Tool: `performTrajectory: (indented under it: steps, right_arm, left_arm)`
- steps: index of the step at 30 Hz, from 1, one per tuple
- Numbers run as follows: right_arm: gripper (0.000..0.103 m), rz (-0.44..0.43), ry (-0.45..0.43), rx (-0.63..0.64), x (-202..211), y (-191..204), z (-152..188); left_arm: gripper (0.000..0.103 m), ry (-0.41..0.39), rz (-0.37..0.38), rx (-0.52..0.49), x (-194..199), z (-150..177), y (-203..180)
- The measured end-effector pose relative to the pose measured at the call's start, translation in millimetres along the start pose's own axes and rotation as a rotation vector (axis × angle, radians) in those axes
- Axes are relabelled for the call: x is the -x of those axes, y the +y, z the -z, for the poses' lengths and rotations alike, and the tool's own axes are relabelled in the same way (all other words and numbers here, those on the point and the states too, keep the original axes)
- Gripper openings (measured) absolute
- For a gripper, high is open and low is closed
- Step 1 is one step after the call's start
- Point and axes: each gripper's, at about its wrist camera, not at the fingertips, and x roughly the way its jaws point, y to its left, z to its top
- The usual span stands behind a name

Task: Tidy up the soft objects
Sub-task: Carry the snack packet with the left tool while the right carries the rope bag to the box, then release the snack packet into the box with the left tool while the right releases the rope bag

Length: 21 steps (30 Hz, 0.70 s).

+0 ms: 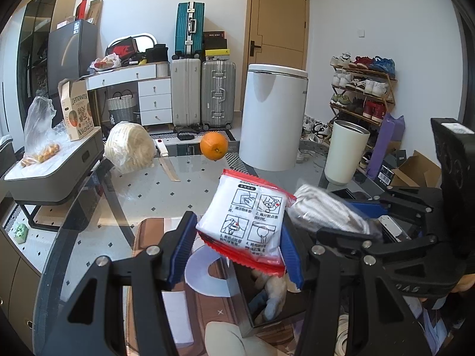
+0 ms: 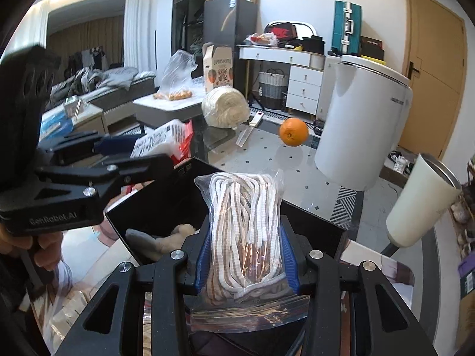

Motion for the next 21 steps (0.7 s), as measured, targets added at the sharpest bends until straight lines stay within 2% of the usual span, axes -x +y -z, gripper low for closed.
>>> performTrajectory:
  steps: [5,6,10,16,21]
  right_arm:
    - [0.043,0.02,0.037,0.041,-11,2,2]
    - [0.051,0.025,0.04,0.044,-11,3,3]
    - [0.065,0.039,0.032,0.04,-4,0,6]
    - [0.067,0.075,0.03,0.038,12,-6,11]
    - [0.075,0.084,0.017,0.006,25,-14,17]
  left_arm:
    - [0.054,0.002,0.009,-0.006,1,1,-1]
    - [0.054,0.003,0.012,-0.008,1,1,-1]
    - [0.054,0.013,0.033,-0.019,-1,3,-6]
    - [0.054,0.044,0.074,-0.058,-7,6,-19]
    - [0.055,0.086,0.106,-0.103,-16,10,-30]
